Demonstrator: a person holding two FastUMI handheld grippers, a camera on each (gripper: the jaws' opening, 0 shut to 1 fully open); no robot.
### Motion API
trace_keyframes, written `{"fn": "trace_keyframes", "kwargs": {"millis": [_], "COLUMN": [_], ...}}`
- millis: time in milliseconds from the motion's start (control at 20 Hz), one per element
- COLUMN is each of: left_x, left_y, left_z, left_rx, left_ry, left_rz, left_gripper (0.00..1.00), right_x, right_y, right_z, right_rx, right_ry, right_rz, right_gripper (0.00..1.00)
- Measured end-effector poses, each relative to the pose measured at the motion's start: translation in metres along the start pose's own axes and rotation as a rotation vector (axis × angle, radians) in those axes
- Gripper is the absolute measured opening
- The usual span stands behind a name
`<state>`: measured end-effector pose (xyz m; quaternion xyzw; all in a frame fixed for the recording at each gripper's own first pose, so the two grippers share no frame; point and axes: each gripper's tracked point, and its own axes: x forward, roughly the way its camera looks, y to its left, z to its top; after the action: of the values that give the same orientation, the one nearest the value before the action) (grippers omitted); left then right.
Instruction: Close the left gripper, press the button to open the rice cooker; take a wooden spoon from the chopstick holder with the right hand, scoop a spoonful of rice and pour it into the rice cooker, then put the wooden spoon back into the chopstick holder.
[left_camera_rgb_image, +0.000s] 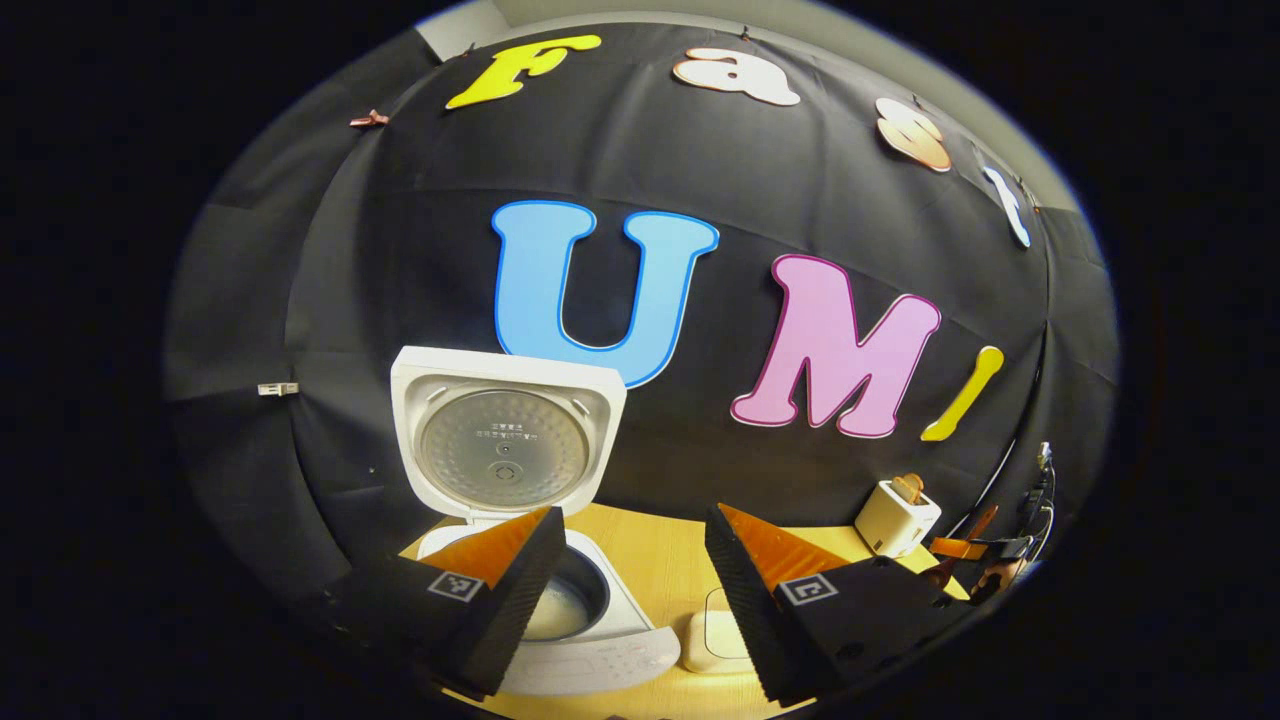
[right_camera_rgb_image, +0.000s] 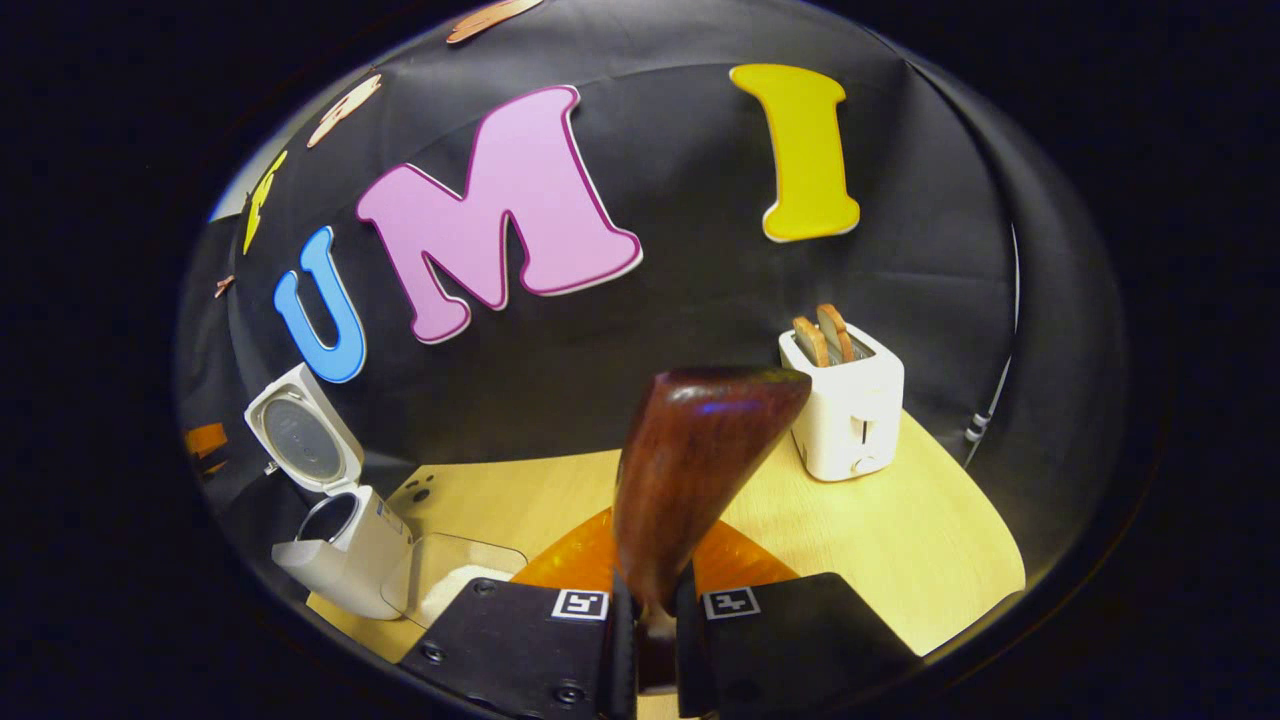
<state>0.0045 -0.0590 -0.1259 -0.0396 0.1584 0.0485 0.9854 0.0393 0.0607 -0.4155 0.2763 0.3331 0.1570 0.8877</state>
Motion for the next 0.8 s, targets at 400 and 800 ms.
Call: {"fn": "trace_keyframes", "kwargs": {"millis": [400, 800], "left_x": [-0.003, -0.003], "left_y": [-0.008, -0.018], "left_z": [-0.003, -0.003], "left_rx": [0.096, 0.103], "left_ry": [0.027, 0.026], "left_rz": [0.038, 0.042], "left_gripper": [0.92, 0.91], "right_x": [0.024, 0.034], "right_y": [-0.021, -0.032], "right_z": [-0.047, -0.068], "right_rx": [0.077, 0.104], "right_ry": [0.046, 0.104], "right_rz": [0.002, 0.013], "right_gripper": [0.19, 0.20]}}
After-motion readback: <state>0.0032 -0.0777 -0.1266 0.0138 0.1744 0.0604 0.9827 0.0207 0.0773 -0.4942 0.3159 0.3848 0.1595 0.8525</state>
